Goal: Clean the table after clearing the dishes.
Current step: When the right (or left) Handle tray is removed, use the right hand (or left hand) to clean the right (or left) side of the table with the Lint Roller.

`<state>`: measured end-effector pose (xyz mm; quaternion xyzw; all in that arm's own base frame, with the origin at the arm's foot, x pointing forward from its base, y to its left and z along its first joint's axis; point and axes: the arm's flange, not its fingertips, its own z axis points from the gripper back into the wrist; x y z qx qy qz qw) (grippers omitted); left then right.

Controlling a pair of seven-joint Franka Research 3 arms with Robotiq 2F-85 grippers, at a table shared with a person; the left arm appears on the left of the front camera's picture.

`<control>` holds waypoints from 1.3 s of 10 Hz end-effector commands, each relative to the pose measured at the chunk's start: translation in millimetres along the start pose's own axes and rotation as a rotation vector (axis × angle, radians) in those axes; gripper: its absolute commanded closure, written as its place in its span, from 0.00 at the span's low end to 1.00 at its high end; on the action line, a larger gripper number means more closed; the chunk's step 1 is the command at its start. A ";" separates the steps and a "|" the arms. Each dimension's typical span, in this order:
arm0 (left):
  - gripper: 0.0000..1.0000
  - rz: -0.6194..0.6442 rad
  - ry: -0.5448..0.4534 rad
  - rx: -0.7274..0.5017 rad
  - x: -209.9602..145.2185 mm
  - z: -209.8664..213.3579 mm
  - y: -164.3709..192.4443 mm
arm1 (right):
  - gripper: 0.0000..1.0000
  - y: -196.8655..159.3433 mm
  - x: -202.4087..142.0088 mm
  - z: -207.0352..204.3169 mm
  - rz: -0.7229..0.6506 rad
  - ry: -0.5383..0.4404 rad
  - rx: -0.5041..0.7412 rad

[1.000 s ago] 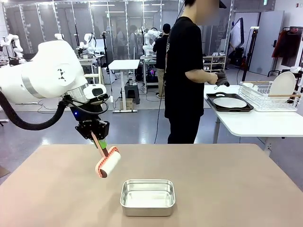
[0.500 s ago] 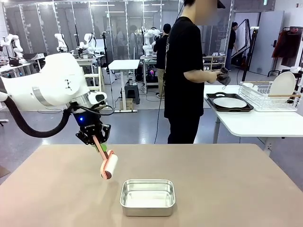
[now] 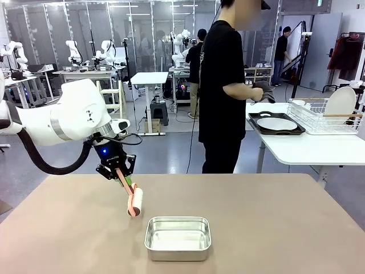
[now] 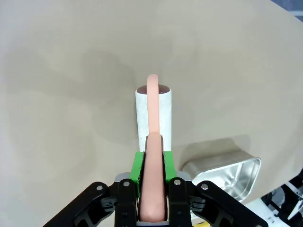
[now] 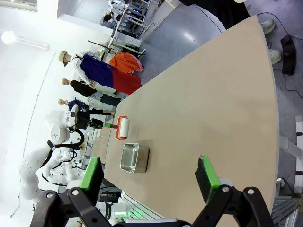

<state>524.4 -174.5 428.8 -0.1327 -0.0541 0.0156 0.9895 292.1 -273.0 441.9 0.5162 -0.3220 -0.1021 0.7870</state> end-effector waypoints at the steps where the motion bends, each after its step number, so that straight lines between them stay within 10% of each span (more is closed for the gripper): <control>1: 0.79 0.020 -0.019 -0.029 4.4 -9.4 6.7 | 0.00 3.3 -0.3 0.7 0.003 -0.002 -0.002; 13: 0.79 -0.014 0.003 -0.071 -0.6 -23.6 115.1 | 0.00 3.3 -0.3 0.7 0.003 -0.002 -0.002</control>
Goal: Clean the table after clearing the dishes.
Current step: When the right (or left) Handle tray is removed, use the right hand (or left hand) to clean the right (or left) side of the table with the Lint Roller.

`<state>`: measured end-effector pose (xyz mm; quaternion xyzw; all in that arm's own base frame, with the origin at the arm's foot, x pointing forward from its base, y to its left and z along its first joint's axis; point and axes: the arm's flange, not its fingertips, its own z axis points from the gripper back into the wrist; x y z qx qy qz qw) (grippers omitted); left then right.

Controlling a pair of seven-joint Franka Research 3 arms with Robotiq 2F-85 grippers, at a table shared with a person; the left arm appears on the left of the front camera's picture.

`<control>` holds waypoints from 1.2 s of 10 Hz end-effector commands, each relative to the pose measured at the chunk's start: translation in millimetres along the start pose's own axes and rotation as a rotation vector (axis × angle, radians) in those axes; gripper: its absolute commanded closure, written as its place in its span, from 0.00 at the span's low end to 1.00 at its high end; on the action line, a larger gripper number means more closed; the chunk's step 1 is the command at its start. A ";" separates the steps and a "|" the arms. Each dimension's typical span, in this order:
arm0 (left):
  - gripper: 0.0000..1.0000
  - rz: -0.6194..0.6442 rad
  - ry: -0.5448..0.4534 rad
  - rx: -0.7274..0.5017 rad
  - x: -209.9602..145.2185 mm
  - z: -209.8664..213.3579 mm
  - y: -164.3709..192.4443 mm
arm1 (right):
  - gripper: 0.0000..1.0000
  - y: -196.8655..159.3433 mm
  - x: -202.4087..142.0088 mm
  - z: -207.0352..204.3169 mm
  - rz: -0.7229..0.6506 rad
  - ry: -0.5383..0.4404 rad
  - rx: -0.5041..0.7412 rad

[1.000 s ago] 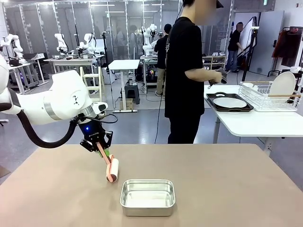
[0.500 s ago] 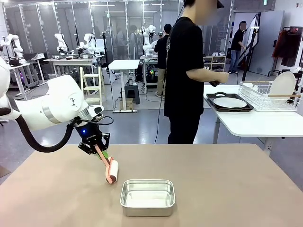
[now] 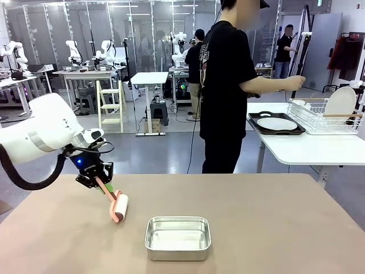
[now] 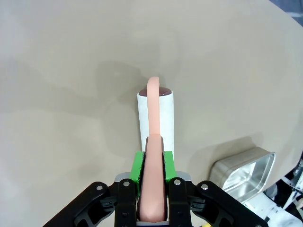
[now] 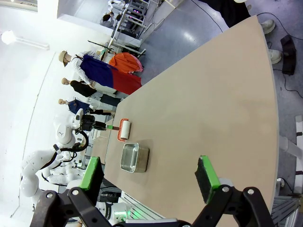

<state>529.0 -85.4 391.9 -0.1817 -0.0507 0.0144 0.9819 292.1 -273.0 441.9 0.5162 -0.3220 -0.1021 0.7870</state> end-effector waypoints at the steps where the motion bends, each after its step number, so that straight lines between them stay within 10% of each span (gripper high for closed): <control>1: 0.79 -0.035 -0.004 0.054 -5.3 -3.0 34.9 | 0.00 3.3 -0.3 0.7 0.003 -0.002 -0.002; 12: 0.79 0.098 -0.029 0.288 11.8 58.2 180.9 | 0.00 3.3 -0.3 0.7 0.003 -0.002 -0.002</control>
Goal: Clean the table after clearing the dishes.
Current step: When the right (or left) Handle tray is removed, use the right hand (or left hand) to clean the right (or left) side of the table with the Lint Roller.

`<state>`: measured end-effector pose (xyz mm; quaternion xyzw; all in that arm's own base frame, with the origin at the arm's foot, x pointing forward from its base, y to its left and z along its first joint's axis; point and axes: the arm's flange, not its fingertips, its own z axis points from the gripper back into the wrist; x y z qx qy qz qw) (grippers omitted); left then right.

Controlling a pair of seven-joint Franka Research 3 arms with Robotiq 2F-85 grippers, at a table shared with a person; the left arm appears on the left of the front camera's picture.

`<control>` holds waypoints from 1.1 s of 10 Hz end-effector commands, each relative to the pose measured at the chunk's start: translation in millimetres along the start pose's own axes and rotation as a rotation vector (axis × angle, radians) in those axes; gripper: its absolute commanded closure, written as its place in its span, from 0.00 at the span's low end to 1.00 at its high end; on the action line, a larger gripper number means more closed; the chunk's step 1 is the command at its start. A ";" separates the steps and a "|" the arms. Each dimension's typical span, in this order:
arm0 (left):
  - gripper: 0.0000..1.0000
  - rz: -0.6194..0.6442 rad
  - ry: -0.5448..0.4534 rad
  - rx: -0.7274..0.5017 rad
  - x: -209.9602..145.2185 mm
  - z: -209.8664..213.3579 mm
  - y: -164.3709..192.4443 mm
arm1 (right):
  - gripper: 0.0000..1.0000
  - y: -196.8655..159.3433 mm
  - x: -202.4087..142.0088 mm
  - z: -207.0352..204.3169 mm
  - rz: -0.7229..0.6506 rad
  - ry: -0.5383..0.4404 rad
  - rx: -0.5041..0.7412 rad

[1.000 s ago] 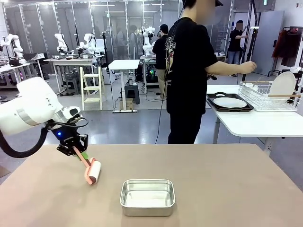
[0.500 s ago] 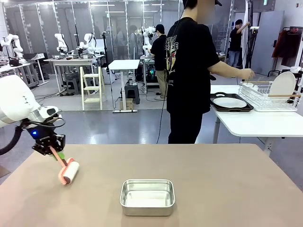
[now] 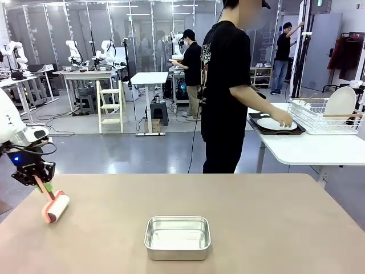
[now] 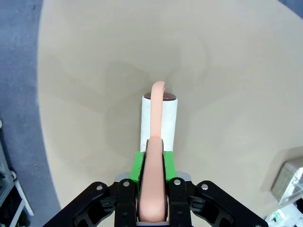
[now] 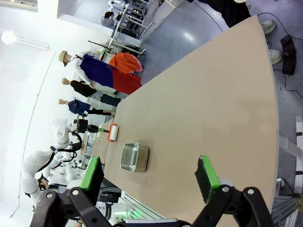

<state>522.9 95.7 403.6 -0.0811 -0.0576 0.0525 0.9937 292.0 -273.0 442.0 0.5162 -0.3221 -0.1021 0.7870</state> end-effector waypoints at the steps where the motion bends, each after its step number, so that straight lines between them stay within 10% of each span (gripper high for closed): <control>1: 0.79 0.046 0.003 0.144 10.3 -17.7 19.7 | 0.00 3.3 -0.3 0.6 0.002 -0.002 -0.002; 11: 0.79 0.070 -0.139 0.237 -12.8 93.8 1.9 | 0.00 3.3 -0.3 0.6 0.002 -0.002 -0.002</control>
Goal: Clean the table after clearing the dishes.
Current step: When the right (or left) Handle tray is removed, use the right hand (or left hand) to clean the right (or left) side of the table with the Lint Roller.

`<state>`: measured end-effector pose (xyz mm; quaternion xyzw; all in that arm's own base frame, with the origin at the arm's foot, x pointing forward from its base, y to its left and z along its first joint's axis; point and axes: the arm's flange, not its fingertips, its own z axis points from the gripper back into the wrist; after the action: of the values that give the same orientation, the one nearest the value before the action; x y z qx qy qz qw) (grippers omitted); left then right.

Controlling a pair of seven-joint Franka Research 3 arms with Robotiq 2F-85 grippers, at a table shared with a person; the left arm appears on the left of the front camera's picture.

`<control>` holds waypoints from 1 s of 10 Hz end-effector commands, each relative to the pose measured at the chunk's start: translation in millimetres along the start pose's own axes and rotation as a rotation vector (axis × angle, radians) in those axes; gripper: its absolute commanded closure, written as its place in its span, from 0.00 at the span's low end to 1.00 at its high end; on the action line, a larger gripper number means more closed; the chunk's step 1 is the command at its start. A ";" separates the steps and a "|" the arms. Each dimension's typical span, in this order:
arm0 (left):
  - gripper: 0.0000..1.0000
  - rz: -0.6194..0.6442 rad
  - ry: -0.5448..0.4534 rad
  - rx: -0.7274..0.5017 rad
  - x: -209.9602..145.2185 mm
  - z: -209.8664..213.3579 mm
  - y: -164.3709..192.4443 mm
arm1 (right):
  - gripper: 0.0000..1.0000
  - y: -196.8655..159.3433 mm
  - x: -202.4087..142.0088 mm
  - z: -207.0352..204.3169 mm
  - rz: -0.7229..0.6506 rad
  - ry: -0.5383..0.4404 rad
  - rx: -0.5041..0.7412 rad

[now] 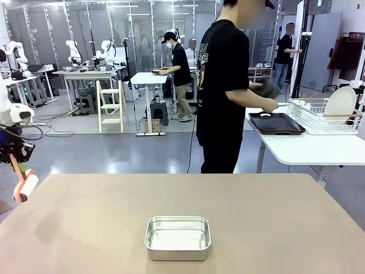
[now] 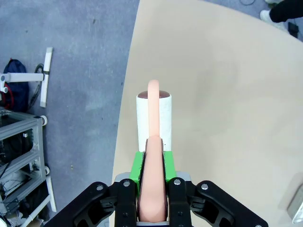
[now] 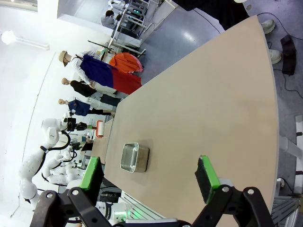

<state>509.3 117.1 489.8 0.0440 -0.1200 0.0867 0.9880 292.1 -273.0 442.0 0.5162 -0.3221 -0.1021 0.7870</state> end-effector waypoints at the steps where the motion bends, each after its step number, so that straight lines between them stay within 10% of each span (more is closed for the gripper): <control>1: 0.79 0.033 0.010 -0.041 -15.9 23.8 -8.5 | 0.00 3.3 -0.3 0.7 0.002 -0.002 -0.002; 10: 0.79 0.010 0.052 -0.007 -30.8 48.2 -35.5 | 0.00 3.3 -0.3 0.7 0.002 -0.002 -0.002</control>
<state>475.7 70.2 524.0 0.0376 -0.0902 0.0908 0.9911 292.1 -273.0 442.0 0.5162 -0.3221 -0.1020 0.7870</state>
